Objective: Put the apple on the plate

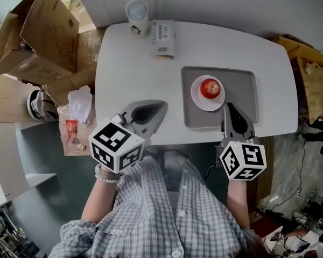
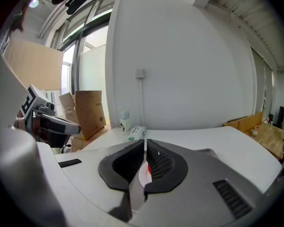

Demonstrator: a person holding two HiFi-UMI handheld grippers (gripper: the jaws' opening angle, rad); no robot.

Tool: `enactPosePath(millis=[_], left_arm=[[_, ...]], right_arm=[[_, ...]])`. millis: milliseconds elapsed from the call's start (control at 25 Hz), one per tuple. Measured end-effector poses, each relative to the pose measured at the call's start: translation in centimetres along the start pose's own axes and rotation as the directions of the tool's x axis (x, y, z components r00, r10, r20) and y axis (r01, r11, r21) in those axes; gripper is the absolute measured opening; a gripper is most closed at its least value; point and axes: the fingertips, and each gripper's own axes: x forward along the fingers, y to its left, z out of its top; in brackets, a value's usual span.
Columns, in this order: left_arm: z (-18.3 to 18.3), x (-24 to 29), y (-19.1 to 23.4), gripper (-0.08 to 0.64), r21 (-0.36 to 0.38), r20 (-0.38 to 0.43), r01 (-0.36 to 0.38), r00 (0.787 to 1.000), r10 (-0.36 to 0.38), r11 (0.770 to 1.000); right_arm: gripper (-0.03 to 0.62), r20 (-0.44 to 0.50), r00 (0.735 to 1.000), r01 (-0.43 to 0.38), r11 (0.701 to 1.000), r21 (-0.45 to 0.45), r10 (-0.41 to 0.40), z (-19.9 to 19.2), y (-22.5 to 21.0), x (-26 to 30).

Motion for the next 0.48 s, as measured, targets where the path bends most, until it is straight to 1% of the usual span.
enactPosePath(millis=[200, 480], left_arm=[[1.0, -2.5, -1.1, 0.008, 0.053, 0.039, 0.007, 0.999, -0.009, 0.999], [1.2, -4.1, -2.4, 0.009, 0.079, 0.066, 0.039, 0.997, -0.044, 0.996]], right_arm=[[0.032, 0.055, 0.998, 0.023, 1.0, -0.012, -0.022, 1.2, 1.2, -2.3], [0.032, 0.1, 0.993, 0.064, 0.998, -0.016, -0.062, 2.0, 1.8, -5.0]])
